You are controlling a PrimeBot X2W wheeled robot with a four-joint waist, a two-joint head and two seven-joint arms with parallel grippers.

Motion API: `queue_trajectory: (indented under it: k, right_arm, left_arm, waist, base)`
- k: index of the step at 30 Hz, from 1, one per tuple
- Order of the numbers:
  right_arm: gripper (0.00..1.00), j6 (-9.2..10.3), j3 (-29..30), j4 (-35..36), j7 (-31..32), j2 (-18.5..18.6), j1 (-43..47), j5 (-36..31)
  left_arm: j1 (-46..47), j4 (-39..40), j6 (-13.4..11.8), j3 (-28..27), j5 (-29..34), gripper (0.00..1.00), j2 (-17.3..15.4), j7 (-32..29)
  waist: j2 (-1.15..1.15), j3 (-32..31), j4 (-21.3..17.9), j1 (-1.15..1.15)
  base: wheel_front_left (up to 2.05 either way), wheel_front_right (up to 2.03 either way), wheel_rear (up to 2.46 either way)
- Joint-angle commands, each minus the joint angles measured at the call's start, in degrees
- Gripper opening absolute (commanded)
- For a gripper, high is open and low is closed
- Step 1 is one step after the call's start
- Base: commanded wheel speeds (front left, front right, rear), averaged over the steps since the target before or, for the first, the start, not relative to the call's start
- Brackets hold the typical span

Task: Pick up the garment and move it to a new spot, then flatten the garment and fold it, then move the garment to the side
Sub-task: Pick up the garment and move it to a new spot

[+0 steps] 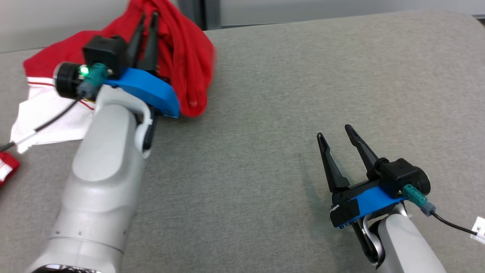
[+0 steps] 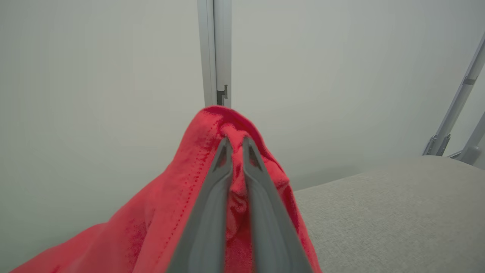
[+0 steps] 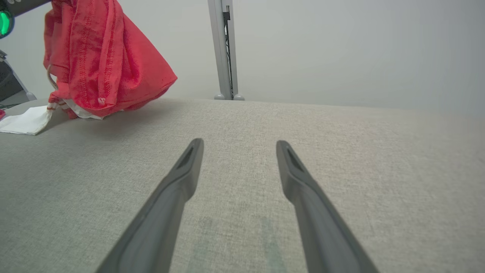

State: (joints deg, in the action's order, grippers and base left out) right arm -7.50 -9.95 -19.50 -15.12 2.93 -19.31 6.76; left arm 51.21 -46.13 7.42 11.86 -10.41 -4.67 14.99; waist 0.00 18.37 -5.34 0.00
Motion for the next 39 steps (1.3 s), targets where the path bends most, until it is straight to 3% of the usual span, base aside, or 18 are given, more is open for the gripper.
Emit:
queue_trajectory:
  k: [1, 11, 16, 23, 24, 25, 26, 32, 39]
  right_arm:
    - [1.0, 0.02, 0.2, 0.2, 0.0, 0.0, 1.0, 0.6]
    - [1.0, 0.02, 0.9, 0.2, 0.0, 0.0, 2.5, 2.8]
    - [1.0, 0.02, 1.2, 0.9, 0.0, 0.0, 3.1, 4.1]
    - [1.0, 0.01, 2.1, 1.4, 0.0, 0.0, 3.7, 7.4]
    - [1.0, 0.02, 2.4, 1.4, 0.0, 0.0, 3.8, 7.8]
    - [1.0, 0.01, 2.3, 1.3, 0.0, 0.0, 3.8, 7.7]
    - [1.0, 0.01, 2.1, 1.2, 0.0, 0.0, 3.8, 7.1]
    - [1.0, 0.02, 1.9, -0.7, 0.0, 0.0, 4.5, 3.0]
    - [1.0, 0.02, 2.1, -2.1, 0.0, 0.0, 5.9, 2.0]
  left_arm:
    - [-1.0, 0.9, 0.1, 2.0, -1.1, 0.0, 0.5, 0.3]
    - [-5.7, 5.6, 0.1, 16.8, -9.9, 0.0, 1.7, 0.3]
    - [-9.0, 8.4, -0.7, 24.1, -14.6, 0.0, 1.7, 0.3]
    - [-13.9, 13.0, -3.6, 28.8, -17.6, 0.0, 1.7, 0.3]
    - [-14.7, 13.3, -4.1, 29.1, -17.3, 0.07, 1.7, 0.3]
    - [-15.3, 13.4, -4.6, 29.2, -16.8, 0.85, 1.7, 0.3]
    - [-16.1, 13.0, -4.9, 29.1, -16.6, 1.0, 1.7, 0.3]
    - [-20.3, 12.3, -6.4, 25.0, -13.9, 1.0, 1.7, 0.2]
    - [-27.2, 13.4, -7.1, 15.3, -10.2, 1.0, 1.0, 0.2]
  waist:
    - [0.0, -1.2, -2.0, 0.0]
    - [0.0, -2.5, -6.9, 0.0]
    - [0.0, -2.8, -7.1, 0.0]
    - [0.0, -3.5, -5.8, 0.0]
    - [0.0, -3.8, -5.4, 0.0]
    - [0.0, -3.9, -5.2, 0.0]
    - [0.0, -4.2, -4.9, 0.0]
    - [0.0, -5.9, -3.1, 0.0]
    - [0.0, -9.1, -1.0, 0.0]
  base:
    - [0.0, 0.0, 0.0]
    - [0.0, 0.0, 0.0]
    - [0.0, 0.0, 0.0]
    - [0.0, 0.0, 0.0]
    - [0.0, 0.0, 0.0]
    - [0.0, 0.0, 0.0]
    - [0.0, 0.0, 0.0]
    - [0.0, 0.0, 0.0]
    - [0.0, 0.0, 0.0]
